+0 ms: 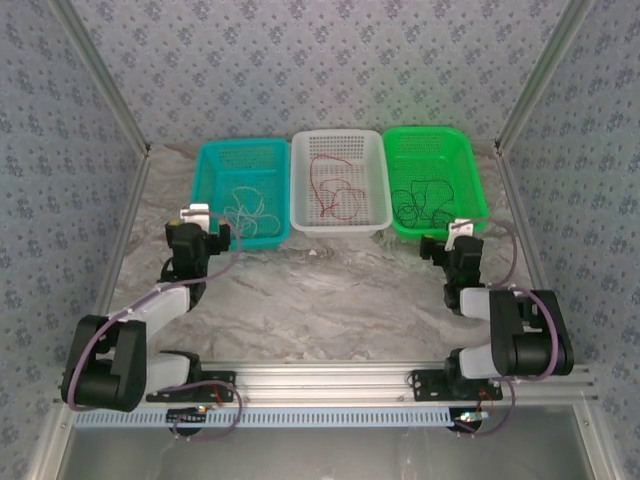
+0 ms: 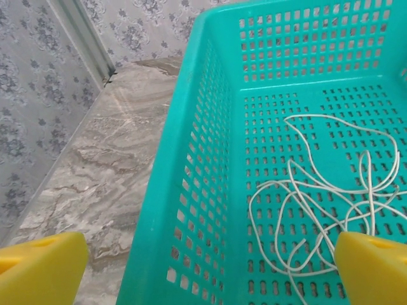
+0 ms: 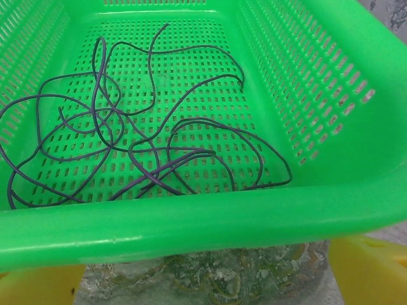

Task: Untangle the cables

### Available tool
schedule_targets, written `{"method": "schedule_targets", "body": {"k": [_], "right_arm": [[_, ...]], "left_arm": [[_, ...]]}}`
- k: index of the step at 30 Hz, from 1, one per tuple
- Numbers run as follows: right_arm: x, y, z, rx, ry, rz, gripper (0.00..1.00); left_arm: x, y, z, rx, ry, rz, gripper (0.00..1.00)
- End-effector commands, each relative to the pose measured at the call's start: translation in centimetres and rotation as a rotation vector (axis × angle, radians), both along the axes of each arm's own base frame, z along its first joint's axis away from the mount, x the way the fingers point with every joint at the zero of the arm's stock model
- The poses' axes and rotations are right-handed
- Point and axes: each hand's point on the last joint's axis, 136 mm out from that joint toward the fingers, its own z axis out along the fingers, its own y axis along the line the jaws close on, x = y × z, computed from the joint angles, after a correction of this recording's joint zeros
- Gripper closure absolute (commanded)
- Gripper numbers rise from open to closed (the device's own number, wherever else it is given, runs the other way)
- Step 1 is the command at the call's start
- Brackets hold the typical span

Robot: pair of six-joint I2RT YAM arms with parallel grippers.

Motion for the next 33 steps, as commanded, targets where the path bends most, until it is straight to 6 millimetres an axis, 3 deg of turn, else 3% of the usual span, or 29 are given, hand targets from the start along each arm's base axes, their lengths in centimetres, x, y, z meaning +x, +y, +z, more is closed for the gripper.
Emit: {"method": "schedule_targets", "body": {"k": [1, 7, 16, 33], "right_arm": [[1.6, 0.3, 1.6, -0.008, -0.066, 0.032, 0.0], [2.5, 0.9, 0.1, -0.006, -0.011, 0.071, 0.0], [2.8, 1.1, 0.0, 0.016, -0.001, 0.098, 0.0], [2.8, 0.9, 0.0, 0.036, 0.003, 0.1, 0.0]], "left_arm": [[0.4, -0.5, -1.9, -0.012, 0.035, -0.071, 0.0], [1.0, -0.2, -2.4, -0.074, -0.027, -0.114, 0.0], [2.3, 0.3, -4.8, -0.129, 0.015, -0.141, 0.02], [2.5, 1.9, -5.1, -0.161, 0.028, -0.059, 0.01]]}}
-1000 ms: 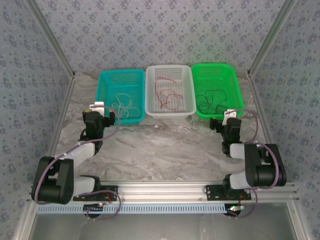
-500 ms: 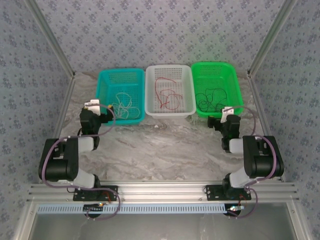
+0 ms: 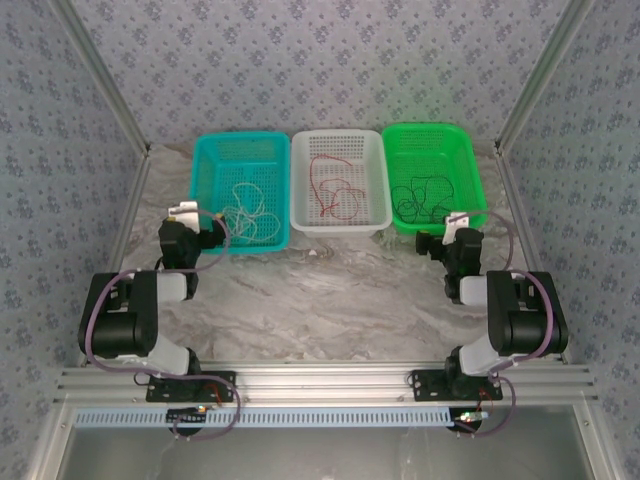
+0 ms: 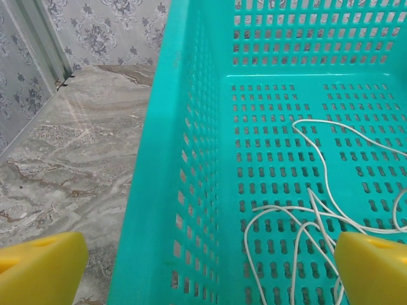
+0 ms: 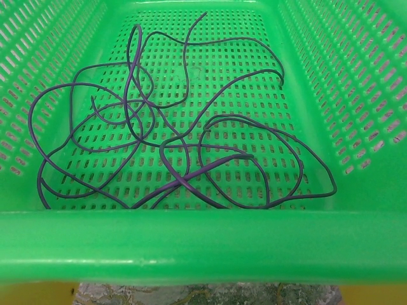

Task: Untangle the cables

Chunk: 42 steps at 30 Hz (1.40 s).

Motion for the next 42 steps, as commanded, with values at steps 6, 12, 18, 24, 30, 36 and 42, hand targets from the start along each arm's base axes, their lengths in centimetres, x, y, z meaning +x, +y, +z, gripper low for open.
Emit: {"method": "schedule_targets", "body": {"k": [6, 12, 18, 24, 30, 36, 42], "right_arm": [[0.7, -0.1, 0.6, -0.001, -0.016, 0.004, 0.0], [0.7, -0.1, 0.6, -0.001, -0.016, 0.003, 0.0], [0.7, 0.0, 0.6, 0.0, -0.016, 0.005, 0.0], [0.7, -0.1, 0.6, 0.001, -0.017, 0.003, 0.0], [0.7, -0.1, 0.6, 0.0, -0.015, 0.005, 0.0], [0.7, -0.1, 0.6, 0.0, -0.017, 0.004, 0.0], [0.7, -0.1, 0.6, 0.0, -0.015, 0.004, 0.0]], "left_arm": [[-0.9, 0.4, -2.8, -0.012, 0.1, 0.021, 0.01], [-0.9, 0.4, -2.8, -0.012, 0.1, 0.021, 0.01], [-0.9, 0.4, -2.8, -0.012, 0.1, 0.019, 0.01], [-0.8, 1.2, -1.3, -0.012, 0.117, 0.068, 0.01], [-2.2, 1.6, 2.4, -0.016, 0.041, 0.098, 0.0], [-3.6, 2.6, 6.0, -0.013, -0.032, 0.168, 0.0], [-6.1, 8.0, 5.5, 0.005, 0.004, 0.475, 0.01]]}}
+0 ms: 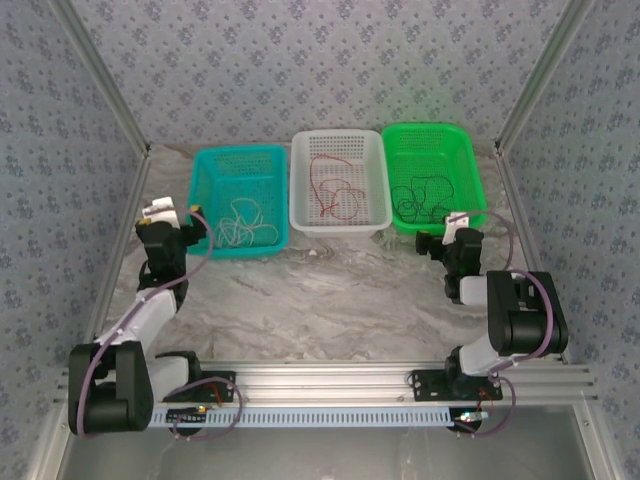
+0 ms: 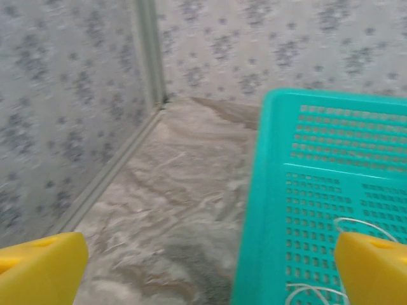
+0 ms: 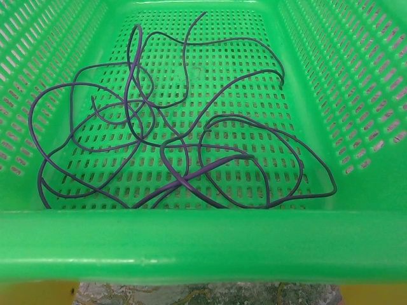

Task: Untangle the cables

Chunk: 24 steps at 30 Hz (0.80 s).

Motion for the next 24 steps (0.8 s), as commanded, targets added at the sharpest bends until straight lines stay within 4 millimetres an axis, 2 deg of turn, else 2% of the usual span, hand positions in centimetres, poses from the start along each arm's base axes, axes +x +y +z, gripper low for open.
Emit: {"method": "schedule_targets", "body": {"k": [1, 5, 8, 13, 16, 19, 24], "right_arm": [[0.7, -0.1, 0.6, 0.0, -0.015, 0.004, 0.0], [0.7, -0.1, 0.6, 0.001, -0.017, 0.004, 0.0], [0.7, -0.1, 0.6, 0.002, -0.015, 0.004, 0.0], [0.7, -0.1, 0.5, 0.001, -0.014, 0.004, 0.0], [0.7, 0.0, 0.6, 0.0, -0.016, 0.005, 0.0], [0.7, -0.1, 0.6, 0.001, -0.015, 0.004, 0.0], [0.7, -0.1, 0.6, 0.001, -0.015, 0.005, 0.0]], "left_arm": [[-2.1, 4.2, -2.1, -0.025, 0.071, 0.237, 0.0], [-2.8, 7.7, -5.2, -0.174, 0.092, 0.329, 0.01], [-2.1, 8.4, -6.6, -0.199, 0.124, 0.316, 0.03], [-1.2, 7.7, -8.2, -0.202, 0.155, 0.255, 0.04], [-1.0, 7.2, -8.2, -0.2, 0.156, 0.222, 0.03], [0.0, 6.0, -8.3, -0.197, 0.17, 0.137, 0.04], [1.4, 2.6, -8.2, -0.18, 0.185, -0.057, 0.06]]}}
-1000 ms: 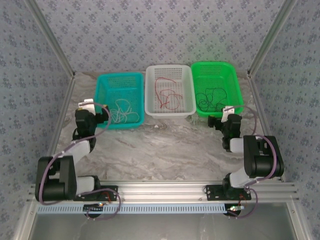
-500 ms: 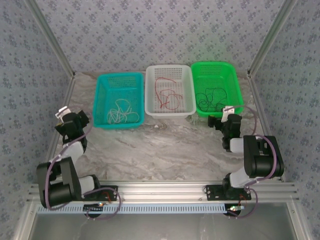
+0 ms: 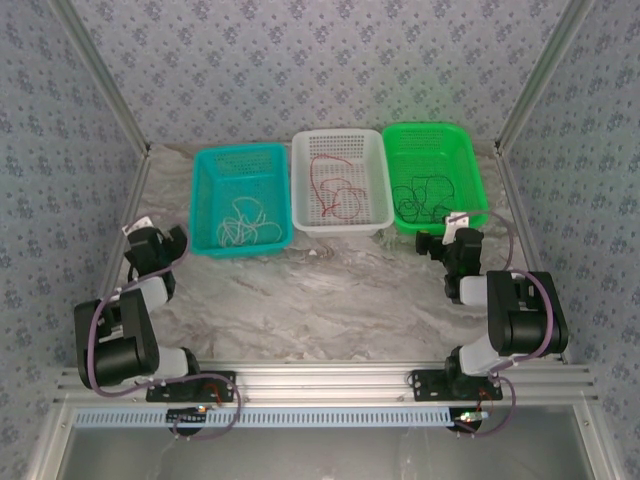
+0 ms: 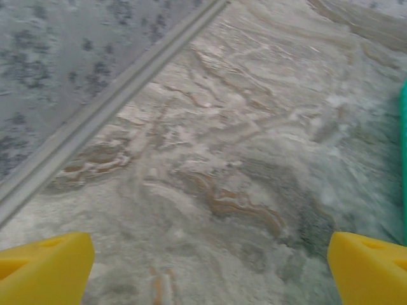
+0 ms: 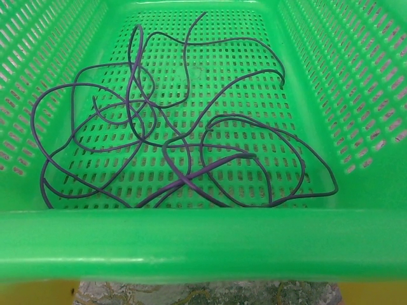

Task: Untangle the cables

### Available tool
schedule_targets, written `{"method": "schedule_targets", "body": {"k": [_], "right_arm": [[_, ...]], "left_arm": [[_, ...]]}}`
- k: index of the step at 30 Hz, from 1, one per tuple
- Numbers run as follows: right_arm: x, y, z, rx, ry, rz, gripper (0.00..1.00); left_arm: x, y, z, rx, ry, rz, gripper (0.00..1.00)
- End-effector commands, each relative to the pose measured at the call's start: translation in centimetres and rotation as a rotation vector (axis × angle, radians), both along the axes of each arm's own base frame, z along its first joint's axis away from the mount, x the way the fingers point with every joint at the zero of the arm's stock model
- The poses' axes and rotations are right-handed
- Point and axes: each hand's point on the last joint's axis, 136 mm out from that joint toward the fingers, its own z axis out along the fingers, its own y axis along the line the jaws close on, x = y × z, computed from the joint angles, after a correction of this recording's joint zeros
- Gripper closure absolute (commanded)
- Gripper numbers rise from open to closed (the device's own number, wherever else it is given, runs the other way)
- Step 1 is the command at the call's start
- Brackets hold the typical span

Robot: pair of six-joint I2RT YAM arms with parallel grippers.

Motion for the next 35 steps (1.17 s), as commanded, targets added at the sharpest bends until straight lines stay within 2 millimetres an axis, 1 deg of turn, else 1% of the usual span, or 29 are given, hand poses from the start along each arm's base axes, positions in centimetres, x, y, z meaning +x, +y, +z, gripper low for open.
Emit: {"method": "schedule_targets", "body": {"k": [1, 3, 6, 10, 13, 15, 17, 18, 20, 23, 26, 35], "right_arm": [[0.7, -0.1, 0.6, 0.002, -0.017, 0.004, 0.0], [0.7, -0.1, 0.6, 0.002, -0.016, 0.004, 0.0], [0.7, -0.1, 0.6, 0.001, -0.016, 0.004, 0.0], [0.7, -0.1, 0.6, 0.0, -0.017, 0.004, 0.0], [0.7, -0.1, 0.6, 0.002, -0.015, 0.004, 0.0], [0.7, -0.1, 0.6, 0.0, -0.016, 0.004, 0.0], [0.7, -0.1, 0.6, 0.002, -0.015, 0.004, 0.0], [0.7, -0.1, 0.6, 0.001, -0.015, 0.004, 0.0], [0.7, -0.1, 0.6, 0.001, -0.014, 0.003, 0.0], [0.7, -0.1, 0.6, 0.0, -0.016, 0.004, 0.0], [0.7, -0.1, 0.6, 0.001, -0.016, 0.003, 0.0], [0.7, -0.1, 0.6, 0.001, -0.016, 0.003, 0.0]], "left_arm": [[2.0, -3.4, 1.6, 0.001, -0.062, -0.192, 0.06], [2.4, -4.7, 1.9, -0.031, -0.11, -0.247, 0.06], [2.7, -5.7, 2.1, -0.035, -0.148, -0.289, 0.06], [3.4, -7.0, 1.7, -0.017, -0.152, -0.342, 0.06], [3.6, -7.7, 1.5, -0.001, -0.135, -0.367, 0.06], [3.7, -8.5, 1.4, 0.023, -0.132, -0.398, 0.06], [3.9, -9.7, 0.8, 0.07, -0.125, -0.438, 0.06], [4.0, -10.3, 0.2, 0.1, -0.111, -0.451, 0.05], [3.9, -10.2, 0.0, 0.124, -0.113, -0.431, 0.05], [4.0, -9.8, -0.1, 0.123, -0.105, -0.405, 0.03], [4.0, -9.8, -0.2, 0.122, -0.103, -0.403, 0.01], [4.0, -9.8, -0.1, 0.132, -0.099, -0.396, 0.0]]}}
